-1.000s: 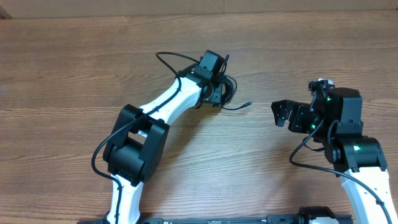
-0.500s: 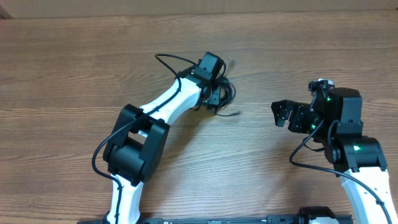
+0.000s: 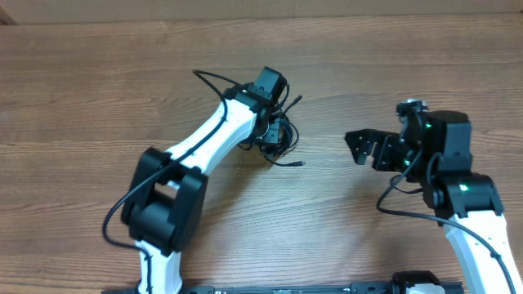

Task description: Untangle cables

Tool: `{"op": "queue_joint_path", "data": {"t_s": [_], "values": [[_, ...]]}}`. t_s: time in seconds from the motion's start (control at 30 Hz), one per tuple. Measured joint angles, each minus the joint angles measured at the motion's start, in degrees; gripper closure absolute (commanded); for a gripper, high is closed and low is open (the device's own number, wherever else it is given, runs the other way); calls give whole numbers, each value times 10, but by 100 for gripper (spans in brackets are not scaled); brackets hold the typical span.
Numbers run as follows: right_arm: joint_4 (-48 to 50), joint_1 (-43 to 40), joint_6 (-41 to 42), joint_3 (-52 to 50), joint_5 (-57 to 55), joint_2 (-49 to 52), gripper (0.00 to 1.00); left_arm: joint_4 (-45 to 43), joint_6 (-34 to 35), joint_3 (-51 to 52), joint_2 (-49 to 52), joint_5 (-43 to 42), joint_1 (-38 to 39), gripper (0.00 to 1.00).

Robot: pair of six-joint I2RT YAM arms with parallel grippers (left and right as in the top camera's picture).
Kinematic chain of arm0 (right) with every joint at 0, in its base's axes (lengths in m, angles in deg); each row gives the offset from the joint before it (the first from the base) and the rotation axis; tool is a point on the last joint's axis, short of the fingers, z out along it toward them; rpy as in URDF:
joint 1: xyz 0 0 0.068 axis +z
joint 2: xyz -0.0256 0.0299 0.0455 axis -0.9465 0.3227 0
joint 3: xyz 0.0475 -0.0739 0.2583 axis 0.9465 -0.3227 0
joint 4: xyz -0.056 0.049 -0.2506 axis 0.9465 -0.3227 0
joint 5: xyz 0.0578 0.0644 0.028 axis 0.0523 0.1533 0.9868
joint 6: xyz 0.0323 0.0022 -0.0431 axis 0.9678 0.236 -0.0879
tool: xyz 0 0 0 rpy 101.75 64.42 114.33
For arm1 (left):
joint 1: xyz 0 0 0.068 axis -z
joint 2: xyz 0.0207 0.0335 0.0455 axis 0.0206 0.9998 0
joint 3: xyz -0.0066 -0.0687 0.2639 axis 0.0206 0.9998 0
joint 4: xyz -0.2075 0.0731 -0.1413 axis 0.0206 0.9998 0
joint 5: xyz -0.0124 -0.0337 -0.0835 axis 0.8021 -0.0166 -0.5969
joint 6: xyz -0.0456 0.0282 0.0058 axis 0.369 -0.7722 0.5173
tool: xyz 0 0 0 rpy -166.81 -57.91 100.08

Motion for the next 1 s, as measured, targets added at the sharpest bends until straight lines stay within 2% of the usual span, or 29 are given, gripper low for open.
{"op": "queue_joint_path", "data": {"t_s": [0.07, 0.2, 0.27, 0.3, 0.43, 0.53, 0.77, 1.0], "values": [[12, 17, 0, 0, 13, 15, 0, 3, -10, 0, -19, -13, 0, 80], [35, 57, 0, 0, 28, 56, 0, 24, -22, 0, -37, -28, 0, 76], [49, 67, 0, 0, 33, 78, 0, 35, -24, 0, -37, -31, -2, 54], [60, 73, 0, 0, 34, 92, 0, 39, -29, 0, -37, -32, -3, 49], [103, 89, 6, 0, 37, 145, 4, 42, -29, 0, -37, -35, -9, 47], [130, 104, 9, 0, 38, 183, 13, 43, -28, 0, -37, -34, -12, 44], [183, 151, 11, 3, -13, 286, 16, 40, 29, 0, -37, 25, -26, 32], [267, 191, 4, 3, -82, 349, 16, 40, 73, 0, -37, 28, -59, 29]]}}
